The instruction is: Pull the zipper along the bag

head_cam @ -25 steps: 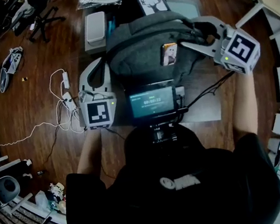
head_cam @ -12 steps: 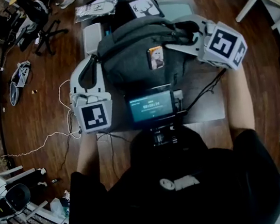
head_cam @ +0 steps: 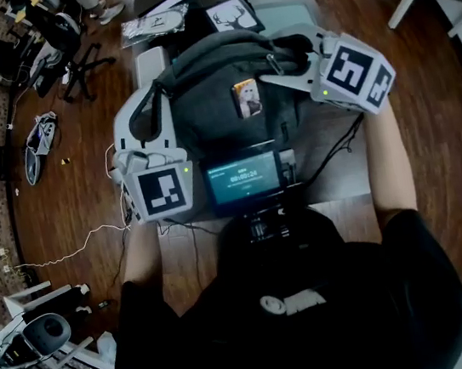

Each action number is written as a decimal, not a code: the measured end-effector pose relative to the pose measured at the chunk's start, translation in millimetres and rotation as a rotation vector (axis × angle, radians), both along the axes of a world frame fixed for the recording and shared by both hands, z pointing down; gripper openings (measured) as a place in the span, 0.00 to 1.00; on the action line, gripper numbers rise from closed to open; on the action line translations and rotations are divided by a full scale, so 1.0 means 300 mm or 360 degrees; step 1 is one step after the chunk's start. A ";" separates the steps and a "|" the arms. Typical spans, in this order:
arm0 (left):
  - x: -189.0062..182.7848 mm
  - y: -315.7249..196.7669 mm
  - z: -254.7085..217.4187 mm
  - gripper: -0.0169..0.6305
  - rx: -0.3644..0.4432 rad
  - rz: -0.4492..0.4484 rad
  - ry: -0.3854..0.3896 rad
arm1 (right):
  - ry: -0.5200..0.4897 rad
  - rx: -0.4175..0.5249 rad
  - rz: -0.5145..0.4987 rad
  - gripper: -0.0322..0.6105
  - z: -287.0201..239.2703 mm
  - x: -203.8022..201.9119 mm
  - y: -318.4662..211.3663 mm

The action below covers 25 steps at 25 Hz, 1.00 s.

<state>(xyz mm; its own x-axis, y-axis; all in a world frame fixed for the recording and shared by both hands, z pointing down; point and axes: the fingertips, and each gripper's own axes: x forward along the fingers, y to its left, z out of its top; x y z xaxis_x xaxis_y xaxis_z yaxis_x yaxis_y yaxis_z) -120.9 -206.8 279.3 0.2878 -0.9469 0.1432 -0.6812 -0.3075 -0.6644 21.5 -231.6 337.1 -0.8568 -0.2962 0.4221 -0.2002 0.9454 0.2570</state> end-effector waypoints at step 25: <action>-0.041 0.010 -0.057 0.03 0.0040 0.0060 -0.0119 | -0.0033 0.0108 0.0006 0.51 -0.027 -0.044 0.006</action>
<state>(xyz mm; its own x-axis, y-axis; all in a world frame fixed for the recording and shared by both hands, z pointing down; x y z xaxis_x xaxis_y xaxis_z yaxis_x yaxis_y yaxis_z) -133.3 -203.8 262.1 0.3130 -0.9391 0.1418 -0.6173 -0.3146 -0.7211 8.2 -229.7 328.9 -0.8640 -0.3269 0.3829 -0.2099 0.9251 0.3163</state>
